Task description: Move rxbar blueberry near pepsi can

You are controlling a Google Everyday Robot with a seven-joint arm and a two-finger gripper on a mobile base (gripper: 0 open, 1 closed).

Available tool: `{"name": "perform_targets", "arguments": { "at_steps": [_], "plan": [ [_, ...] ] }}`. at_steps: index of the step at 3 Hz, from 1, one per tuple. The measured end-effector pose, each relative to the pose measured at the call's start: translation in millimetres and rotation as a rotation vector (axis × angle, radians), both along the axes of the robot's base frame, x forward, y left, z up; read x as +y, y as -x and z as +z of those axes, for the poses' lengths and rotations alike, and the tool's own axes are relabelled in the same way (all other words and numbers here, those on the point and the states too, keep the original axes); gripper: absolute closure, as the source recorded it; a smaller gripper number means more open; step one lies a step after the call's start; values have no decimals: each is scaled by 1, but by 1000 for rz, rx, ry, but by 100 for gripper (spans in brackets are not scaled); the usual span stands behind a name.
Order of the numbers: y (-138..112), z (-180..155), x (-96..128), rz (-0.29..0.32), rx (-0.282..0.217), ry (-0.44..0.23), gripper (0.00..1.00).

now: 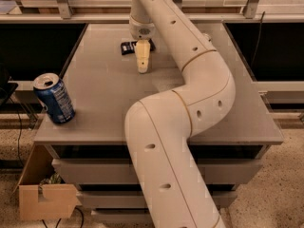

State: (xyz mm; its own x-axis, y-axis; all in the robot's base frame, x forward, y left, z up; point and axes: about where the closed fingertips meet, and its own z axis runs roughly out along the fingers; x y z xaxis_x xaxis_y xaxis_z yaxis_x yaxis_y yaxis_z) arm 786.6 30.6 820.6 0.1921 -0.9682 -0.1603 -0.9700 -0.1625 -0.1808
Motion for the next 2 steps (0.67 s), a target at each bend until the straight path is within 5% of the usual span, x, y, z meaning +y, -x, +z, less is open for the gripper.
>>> {"name": "perform_targets", "arguments": {
  "at_steps": [1, 2],
  "plan": [
    [0, 1, 0, -1, 1, 0, 37],
    [1, 3, 0, -1, 1, -1, 48]
  ]
}}
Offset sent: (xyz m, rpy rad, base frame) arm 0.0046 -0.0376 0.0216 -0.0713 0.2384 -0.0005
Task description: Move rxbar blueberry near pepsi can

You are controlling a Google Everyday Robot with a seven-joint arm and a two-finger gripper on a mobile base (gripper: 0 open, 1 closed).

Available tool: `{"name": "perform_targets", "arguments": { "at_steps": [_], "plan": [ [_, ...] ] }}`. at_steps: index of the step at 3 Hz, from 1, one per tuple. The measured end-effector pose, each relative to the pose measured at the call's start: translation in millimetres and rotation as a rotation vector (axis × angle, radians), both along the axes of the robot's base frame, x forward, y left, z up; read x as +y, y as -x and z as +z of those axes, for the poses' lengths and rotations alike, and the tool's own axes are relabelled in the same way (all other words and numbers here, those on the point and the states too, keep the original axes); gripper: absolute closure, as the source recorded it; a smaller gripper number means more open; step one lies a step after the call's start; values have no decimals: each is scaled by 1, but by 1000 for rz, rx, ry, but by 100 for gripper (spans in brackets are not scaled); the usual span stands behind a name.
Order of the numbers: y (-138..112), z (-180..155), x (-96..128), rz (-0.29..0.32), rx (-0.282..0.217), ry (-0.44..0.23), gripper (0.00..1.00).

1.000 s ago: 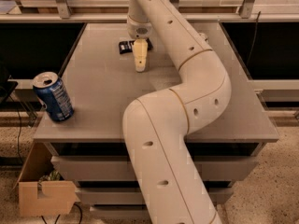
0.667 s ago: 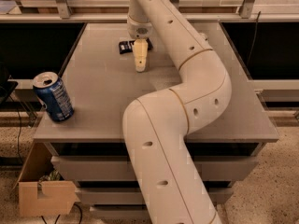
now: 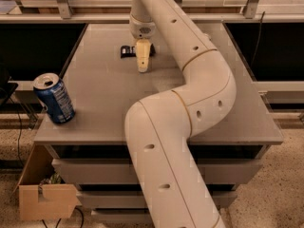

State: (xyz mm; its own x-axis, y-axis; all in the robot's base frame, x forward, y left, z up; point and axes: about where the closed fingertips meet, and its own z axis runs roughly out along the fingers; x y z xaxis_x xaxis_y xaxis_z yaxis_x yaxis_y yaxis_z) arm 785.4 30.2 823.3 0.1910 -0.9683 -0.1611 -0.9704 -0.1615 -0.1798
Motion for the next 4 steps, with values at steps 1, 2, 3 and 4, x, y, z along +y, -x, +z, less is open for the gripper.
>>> {"name": "perform_targets", "arguments": {
  "at_steps": [1, 2, 3, 4],
  "plan": [
    [1, 2, 0, -1, 0, 0, 49],
    [1, 4, -1, -1, -1, 0, 50],
    [3, 6, -1, -1, -1, -1, 51],
    [3, 8, -1, -2, -1, -1, 52]
  ]
}}
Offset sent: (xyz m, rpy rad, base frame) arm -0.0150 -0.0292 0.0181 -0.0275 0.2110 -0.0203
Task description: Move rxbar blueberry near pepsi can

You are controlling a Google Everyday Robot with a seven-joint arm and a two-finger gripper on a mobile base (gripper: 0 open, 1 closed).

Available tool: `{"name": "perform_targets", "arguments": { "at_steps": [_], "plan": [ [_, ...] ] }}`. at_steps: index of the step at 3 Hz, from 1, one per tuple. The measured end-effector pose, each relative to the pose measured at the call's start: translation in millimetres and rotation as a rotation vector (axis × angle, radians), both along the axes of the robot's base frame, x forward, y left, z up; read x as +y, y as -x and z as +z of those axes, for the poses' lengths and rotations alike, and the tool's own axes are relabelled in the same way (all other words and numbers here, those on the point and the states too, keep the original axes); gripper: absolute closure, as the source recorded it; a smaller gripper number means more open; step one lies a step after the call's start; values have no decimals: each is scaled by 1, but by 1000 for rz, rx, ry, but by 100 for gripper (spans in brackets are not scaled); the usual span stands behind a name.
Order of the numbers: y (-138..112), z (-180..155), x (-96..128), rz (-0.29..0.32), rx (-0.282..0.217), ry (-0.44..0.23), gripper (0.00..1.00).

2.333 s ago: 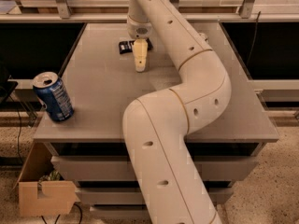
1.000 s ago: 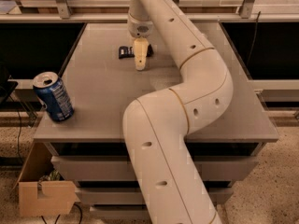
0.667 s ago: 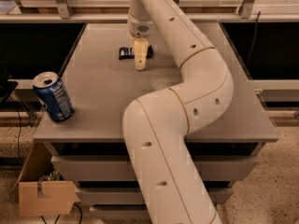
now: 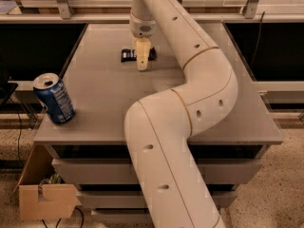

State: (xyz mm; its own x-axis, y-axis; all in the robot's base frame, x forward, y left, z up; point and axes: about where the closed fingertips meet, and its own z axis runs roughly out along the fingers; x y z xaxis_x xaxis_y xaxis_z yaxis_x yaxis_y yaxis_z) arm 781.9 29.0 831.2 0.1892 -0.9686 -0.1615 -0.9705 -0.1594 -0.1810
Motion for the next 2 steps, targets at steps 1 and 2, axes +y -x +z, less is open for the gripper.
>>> {"name": "perform_targets", "arguments": {
  "at_steps": [1, 2],
  "plan": [
    [1, 2, 0, 0, 0, -1, 54],
    [2, 4, 0, -1, 0, -1, 55]
  ]
}}
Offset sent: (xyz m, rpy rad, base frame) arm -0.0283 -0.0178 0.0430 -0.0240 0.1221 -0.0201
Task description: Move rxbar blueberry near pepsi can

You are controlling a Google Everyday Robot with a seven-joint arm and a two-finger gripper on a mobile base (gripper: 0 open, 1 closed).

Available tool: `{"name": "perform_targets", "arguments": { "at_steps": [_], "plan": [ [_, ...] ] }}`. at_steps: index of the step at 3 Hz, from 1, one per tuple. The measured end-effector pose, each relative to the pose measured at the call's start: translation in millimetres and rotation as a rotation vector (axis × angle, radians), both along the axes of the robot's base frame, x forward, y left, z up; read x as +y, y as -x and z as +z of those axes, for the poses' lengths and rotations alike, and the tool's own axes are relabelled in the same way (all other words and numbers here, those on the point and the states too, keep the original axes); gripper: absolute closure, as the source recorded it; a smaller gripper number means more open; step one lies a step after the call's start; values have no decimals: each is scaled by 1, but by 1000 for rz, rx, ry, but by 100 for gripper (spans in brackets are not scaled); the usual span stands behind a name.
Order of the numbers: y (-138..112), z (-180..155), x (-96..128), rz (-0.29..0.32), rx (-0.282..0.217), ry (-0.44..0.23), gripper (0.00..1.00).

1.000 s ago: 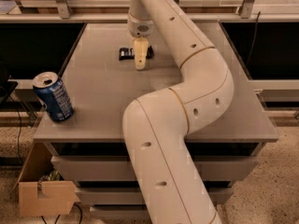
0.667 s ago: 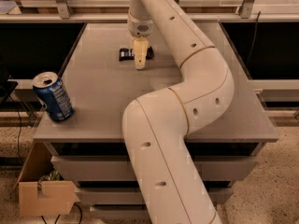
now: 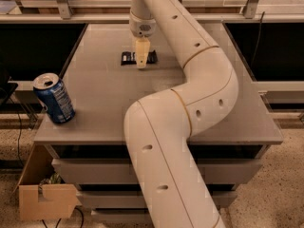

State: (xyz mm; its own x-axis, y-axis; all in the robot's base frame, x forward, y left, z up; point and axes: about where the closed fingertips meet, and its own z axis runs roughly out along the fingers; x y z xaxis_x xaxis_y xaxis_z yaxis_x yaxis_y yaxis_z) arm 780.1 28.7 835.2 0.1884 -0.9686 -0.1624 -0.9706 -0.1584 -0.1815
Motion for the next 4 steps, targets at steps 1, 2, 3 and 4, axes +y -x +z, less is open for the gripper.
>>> {"name": "perform_targets", "arguments": {
  "at_steps": [1, 2, 3, 4],
  "plan": [
    [0, 2, 0, 0, 0, 0, 58],
    [1, 3, 0, -1, 0, 0, 67],
    [1, 3, 0, -1, -1, 0, 87],
    [6, 36, -5, -18, -42, -24, 100]
  ]
}}
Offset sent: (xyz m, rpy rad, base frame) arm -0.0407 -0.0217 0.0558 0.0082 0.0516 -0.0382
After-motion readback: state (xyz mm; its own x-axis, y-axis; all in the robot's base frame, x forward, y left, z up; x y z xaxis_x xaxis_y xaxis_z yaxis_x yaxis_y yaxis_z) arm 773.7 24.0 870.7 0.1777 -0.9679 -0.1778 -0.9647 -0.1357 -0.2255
